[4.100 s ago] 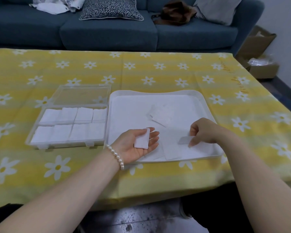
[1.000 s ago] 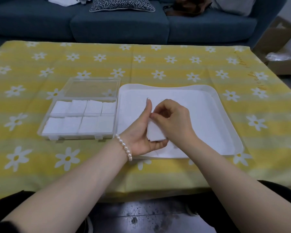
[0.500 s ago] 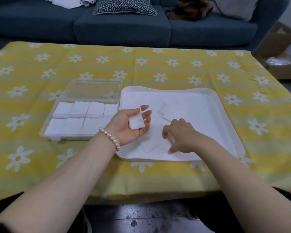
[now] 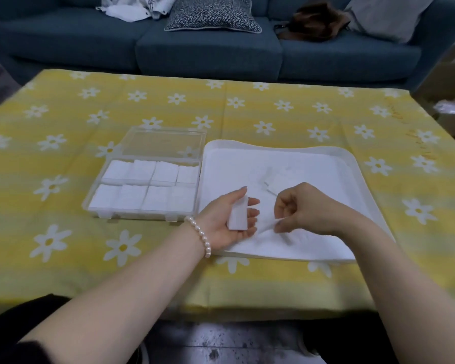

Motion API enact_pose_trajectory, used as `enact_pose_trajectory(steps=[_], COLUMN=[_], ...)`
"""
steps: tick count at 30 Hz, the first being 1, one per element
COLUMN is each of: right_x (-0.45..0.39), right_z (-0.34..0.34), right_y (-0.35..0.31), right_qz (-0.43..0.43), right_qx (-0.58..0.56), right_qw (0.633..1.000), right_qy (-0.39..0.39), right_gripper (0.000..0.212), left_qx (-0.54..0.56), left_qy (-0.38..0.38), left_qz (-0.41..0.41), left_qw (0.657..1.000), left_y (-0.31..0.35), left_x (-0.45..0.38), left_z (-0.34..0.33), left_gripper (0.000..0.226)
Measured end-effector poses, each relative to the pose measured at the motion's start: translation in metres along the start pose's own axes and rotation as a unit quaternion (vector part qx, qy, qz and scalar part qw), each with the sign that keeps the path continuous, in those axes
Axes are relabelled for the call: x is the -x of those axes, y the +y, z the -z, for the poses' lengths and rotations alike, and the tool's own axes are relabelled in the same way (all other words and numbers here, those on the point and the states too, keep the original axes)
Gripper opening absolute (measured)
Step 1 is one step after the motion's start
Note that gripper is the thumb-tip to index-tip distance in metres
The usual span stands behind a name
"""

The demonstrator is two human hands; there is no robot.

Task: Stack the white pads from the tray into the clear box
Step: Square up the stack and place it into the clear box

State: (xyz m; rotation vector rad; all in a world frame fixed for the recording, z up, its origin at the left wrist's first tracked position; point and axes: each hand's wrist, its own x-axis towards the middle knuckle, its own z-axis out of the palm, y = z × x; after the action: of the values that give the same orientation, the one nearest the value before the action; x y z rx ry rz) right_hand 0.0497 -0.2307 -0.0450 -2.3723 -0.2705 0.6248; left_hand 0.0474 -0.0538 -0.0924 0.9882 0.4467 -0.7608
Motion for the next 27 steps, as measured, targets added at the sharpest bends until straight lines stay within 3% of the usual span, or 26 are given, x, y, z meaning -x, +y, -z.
enact_pose_trajectory(steps=[5, 8, 11, 14, 17, 22, 27], right_x=[-0.002, -0.002, -0.002, -0.007, -0.012, -0.011, -0.014], right_z=[-0.007, -0.006, -0.005, -0.010, -0.013, -0.017, -0.030], right_y=[-0.006, -0.010, -0.013, -0.015, -0.018, -0.028, -0.033], right_qz=[0.019, 0.023, 0.014, 0.014, 0.007, 0.024, 0.026], right_qx=[0.002, -0.037, -0.158, -0.227, -0.269, -0.265, -0.202], right_qw=[0.999, 0.999, 0.987, 0.970, 0.952, 0.958, 0.968], right_qy=[-0.029, -0.009, 0.012, 0.088, 0.143, 0.105, 0.149], right_gripper=[0.033, 0.038, 0.043, 0.034, 0.023, 0.020, 0.021], left_qx=[-0.091, -0.137, -0.094, -0.020, 0.030, 0.062, 0.043], left_qy=[-0.044, -0.048, -0.068, -0.086, -0.128, -0.157, -0.143], left_qz=[0.022, -0.009, -0.025, -0.040, -0.031, -0.010, -0.008], left_qw=[0.995, 0.989, 0.993, 0.995, 0.991, 0.986, 0.989], left_y=[-0.009, -0.010, -0.007, -0.002, 0.005, 0.008, 0.006], left_x=[0.006, 0.008, 0.009, 0.011, 0.014, 0.014, 0.014], left_z=[-0.010, -0.011, -0.010, -0.008, -0.004, 0.004, 0.007], left_gripper=[0.043, 0.031, 0.013, 0.012, 0.037, 0.087, 0.086])
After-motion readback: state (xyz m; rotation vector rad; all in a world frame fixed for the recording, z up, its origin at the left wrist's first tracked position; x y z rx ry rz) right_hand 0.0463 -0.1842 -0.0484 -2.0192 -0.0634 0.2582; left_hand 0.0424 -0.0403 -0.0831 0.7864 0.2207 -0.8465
